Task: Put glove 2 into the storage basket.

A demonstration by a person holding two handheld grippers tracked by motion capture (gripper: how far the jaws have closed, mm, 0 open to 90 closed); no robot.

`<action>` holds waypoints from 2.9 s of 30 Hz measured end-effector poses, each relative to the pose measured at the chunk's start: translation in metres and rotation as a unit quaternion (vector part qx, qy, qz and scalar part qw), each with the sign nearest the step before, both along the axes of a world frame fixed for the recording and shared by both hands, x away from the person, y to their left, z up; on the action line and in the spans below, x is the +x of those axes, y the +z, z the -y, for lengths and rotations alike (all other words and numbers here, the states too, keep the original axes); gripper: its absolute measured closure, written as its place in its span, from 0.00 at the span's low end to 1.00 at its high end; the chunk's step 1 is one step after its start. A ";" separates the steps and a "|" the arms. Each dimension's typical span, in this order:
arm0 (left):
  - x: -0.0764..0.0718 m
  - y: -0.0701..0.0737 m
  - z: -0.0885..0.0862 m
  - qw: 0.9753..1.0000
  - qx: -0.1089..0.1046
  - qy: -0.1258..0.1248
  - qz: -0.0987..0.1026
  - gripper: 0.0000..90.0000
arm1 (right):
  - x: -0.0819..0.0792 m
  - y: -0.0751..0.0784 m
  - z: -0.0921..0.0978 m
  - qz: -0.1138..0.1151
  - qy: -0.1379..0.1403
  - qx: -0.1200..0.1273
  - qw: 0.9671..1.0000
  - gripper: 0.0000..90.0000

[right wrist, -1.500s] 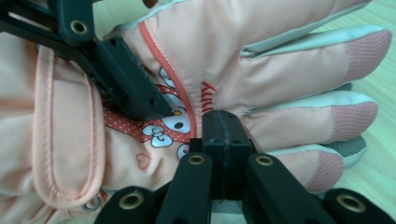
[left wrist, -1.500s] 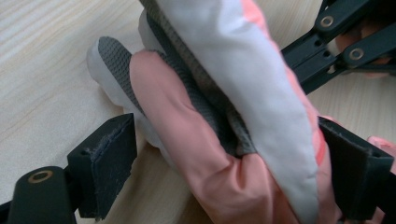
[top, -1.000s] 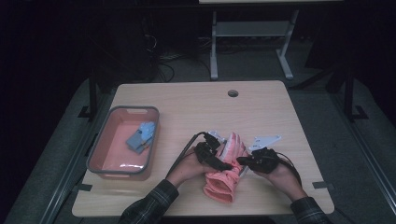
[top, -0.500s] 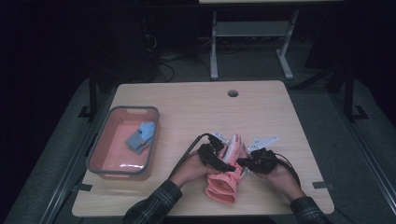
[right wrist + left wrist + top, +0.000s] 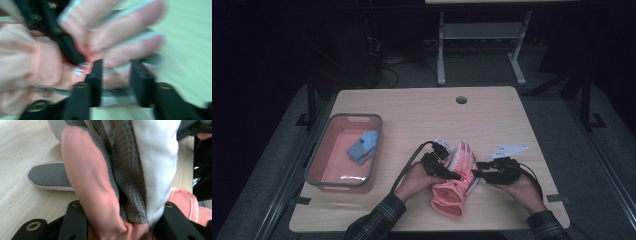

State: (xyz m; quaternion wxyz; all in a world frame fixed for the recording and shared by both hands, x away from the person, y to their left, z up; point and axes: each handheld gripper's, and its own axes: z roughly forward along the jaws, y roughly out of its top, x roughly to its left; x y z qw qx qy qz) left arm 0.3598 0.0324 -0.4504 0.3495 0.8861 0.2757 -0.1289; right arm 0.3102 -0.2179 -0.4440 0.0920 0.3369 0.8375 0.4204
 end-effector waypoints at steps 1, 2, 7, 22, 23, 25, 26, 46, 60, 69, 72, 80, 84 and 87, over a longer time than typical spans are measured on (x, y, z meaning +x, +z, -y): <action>0.000 0.002 -0.001 1.000 -0.001 0.001 0.002 0.67 | 0.001 -0.001 0.006 0.005 -0.012 -0.001 1.000 0.54; -0.001 0.004 -0.002 1.000 -0.001 0.001 0.004 0.67 | 0.002 -0.003 0.012 0.004 -0.026 -0.004 1.000 0.49; 0.001 0.012 -0.009 1.000 -0.008 0.007 0.008 0.68 | 0.010 -0.017 0.030 0.016 -0.087 -0.024 0.996 0.31; 0.001 0.052 -0.045 0.998 -0.016 0.036 0.049 0.68 | 0.019 -0.038 0.031 0.004 -0.121 -0.058 0.991 0.16; 0.002 0.055 -0.048 0.998 -0.016 0.040 0.050 0.68 | 0.019 -0.038 0.031 0.004 -0.120 -0.058 0.991 0.15; 0.002 0.060 -0.053 0.998 -0.015 0.046 0.051 0.68 | 0.019 -0.038 0.030 0.002 -0.120 -0.059 0.991 0.15; 0.002 0.062 -0.056 0.997 -0.014 0.047 0.053 0.68 | 0.019 -0.038 0.030 0.002 -0.120 -0.059 0.991 0.15; 0.012 0.121 -0.126 0.992 -0.011 0.105 0.072 0.67 | 0.020 -0.038 0.029 0.001 -0.121 -0.059 0.991 0.14; 0.019 0.150 -0.187 0.984 0.006 0.153 0.089 0.67 | 0.020 -0.038 0.028 0.001 -0.121 -0.059 0.991 0.14; 0.020 0.158 -0.242 0.974 0.016 0.204 0.093 0.67 | 0.020 -0.038 0.027 0.003 -0.123 -0.059 0.991 0.14; 0.020 0.157 -0.261 0.970 0.021 0.223 0.094 0.67 | 0.020 -0.038 0.027 0.003 -0.123 -0.059 0.991 0.14; 0.028 0.137 -0.291 0.963 0.056 0.252 0.081 0.66 | 0.021 -0.038 0.027 0.003 -0.123 -0.059 0.991 0.14; 0.033 0.119 -0.295 0.962 0.070 0.254 0.068 0.66 | 0.021 -0.038 0.027 0.002 -0.123 -0.059 0.991 0.14; 0.036 0.105 -0.296 0.961 0.081 0.256 0.060 0.66 | 0.021 -0.038 0.027 0.002 -0.123 -0.059 0.991 0.14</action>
